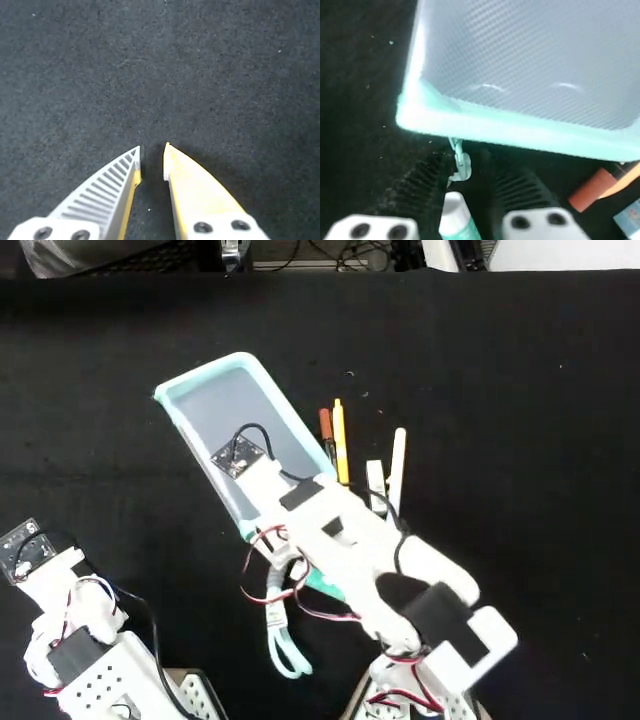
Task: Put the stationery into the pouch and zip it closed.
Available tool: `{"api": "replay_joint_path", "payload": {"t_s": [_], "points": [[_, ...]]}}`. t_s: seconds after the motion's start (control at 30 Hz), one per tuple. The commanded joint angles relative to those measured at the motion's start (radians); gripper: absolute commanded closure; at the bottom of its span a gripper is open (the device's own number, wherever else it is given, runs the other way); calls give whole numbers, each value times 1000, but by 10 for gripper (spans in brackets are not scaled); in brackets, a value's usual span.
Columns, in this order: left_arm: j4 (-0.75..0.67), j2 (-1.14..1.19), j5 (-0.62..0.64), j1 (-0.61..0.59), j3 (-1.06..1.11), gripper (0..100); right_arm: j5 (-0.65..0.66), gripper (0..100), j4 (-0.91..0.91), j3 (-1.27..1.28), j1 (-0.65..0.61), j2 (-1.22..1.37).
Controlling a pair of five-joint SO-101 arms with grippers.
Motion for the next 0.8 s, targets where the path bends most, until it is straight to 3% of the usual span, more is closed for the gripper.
{"api": "replay_joint_path", "payload": {"t_s": [0.0,0.13,0.3,0.37,0.5,0.63,0.77], "points": [[-17,-5,9,-8,16,905,11,986,9,-12,15,-19],[-51,-6,-15,13,12,901,54,986,11,59,12,-196],[-269,-6,-213,96,-27,901,213,986,14,148,40,-518],[-341,-5,-186,165,-65,901,235,986,25,151,48,-627],[-308,-3,-112,331,-237,901,258,986,60,71,48,-728],[-322,15,-91,460,-438,900,316,986,109,-117,46,-684],[-284,189,-41,492,-599,856,325,986,189,-340,3,-570]]}}
